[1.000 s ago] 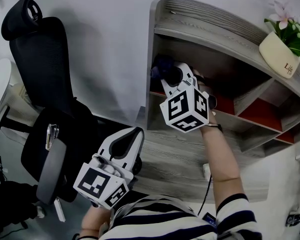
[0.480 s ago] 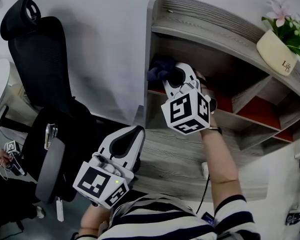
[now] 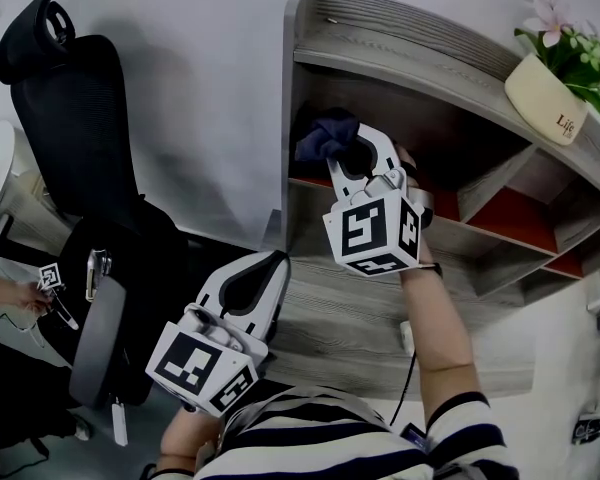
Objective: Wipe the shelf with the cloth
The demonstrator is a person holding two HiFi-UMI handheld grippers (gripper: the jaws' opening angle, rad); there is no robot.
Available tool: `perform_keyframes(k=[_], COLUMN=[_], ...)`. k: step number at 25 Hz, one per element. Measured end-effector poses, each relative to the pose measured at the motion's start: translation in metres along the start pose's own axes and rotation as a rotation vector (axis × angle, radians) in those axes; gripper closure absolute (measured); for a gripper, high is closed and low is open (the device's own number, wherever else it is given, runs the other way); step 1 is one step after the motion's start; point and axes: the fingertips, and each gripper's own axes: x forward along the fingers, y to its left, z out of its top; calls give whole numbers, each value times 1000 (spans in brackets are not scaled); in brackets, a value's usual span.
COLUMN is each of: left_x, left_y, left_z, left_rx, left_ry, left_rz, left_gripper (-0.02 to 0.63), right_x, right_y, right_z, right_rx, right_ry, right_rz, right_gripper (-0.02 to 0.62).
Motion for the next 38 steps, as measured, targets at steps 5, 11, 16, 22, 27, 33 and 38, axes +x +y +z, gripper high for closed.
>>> perform_keyframes(k=[5, 11, 16, 22, 27, 33, 38], left_x=[0, -3, -3, 1, 7, 13, 18], left_y=[-4, -3, -2, -8, -15, -24, -32], left_z=[0, -1, -2, -2, -2, -5, -6], left_rx=[1, -4, -5, -3, -3, -8, -11], left_ry=[-3, -5, -3, 1, 2, 9, 14], left_rz=[-12, -10, -14, -41, -74, -114, -145], left_gripper=[586, 586, 586, 586, 586, 586, 586], right_x=[7, 10, 4, -10, -26, -51, -72], right_y=[30, 43, 40, 32, 17, -2, -14], right_z=[-10, -22, -38, -59, -79, -105, -120], right_rx=[-110, -188, -187, -189, -171, -217, -231], right_ry=[67, 142, 226, 310, 385, 490, 569], right_rz=[133, 185, 216, 207, 166, 101, 67], right_gripper=[520, 520, 520, 520, 520, 520, 520])
